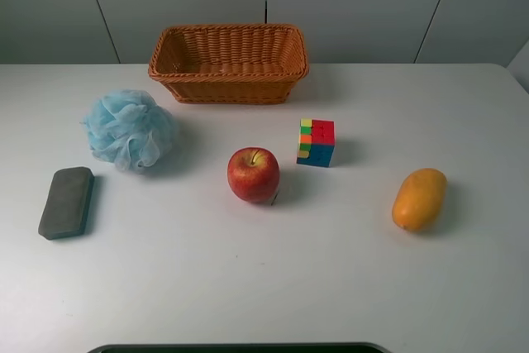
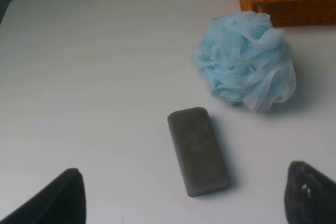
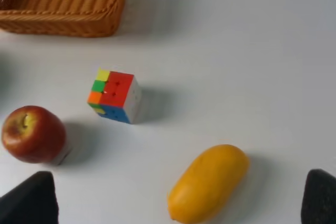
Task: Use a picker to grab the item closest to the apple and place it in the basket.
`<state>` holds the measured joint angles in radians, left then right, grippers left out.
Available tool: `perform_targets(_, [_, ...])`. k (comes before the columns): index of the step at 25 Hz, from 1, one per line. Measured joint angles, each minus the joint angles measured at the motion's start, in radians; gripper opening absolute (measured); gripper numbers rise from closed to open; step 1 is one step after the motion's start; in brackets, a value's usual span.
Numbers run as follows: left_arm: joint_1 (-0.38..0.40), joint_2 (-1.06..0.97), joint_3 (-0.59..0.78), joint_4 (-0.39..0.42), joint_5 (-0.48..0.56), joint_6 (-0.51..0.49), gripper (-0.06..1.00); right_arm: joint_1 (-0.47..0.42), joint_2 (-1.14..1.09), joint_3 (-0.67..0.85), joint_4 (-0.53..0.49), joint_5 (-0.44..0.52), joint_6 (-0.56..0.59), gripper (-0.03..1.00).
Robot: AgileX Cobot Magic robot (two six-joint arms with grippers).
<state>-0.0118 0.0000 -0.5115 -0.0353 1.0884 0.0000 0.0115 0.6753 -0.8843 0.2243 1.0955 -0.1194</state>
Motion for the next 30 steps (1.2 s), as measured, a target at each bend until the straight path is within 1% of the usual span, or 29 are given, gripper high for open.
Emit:
perform_targets(3, [0.000, 0.000, 0.000, 0.000, 0.000, 0.000, 0.73, 0.064, 0.166, -0.061, 0.023, -0.020, -0.028, 0.70])
perform_targets(7, [0.000, 0.000, 0.000, 0.000, 0.000, 0.000, 0.73, 0.147, 0.367, -0.132, 0.027, -0.044, -0.036, 0.70])
perform_targets(11, [0.000, 0.000, 0.000, 0.000, 0.000, 0.000, 0.73, 0.198, 0.535, -0.185, 0.052, -0.065, -0.038, 0.70])
perform_targets(15, [0.000, 0.000, 0.000, 0.000, 0.000, 0.000, 0.73, 0.227, 0.670, -0.235, 0.060, -0.071, -0.011, 0.70])
perform_targets(23, [0.000, 0.000, 0.000, 0.000, 0.000, 0.000, 0.73, 0.248, 0.901, -0.352, 0.099, -0.054, 0.028, 0.70])
perform_targets(30, [0.000, 0.000, 0.000, 0.000, 0.000, 0.000, 0.73, 0.363, 1.054, -0.465, -0.026, -0.038, 0.141, 0.70])
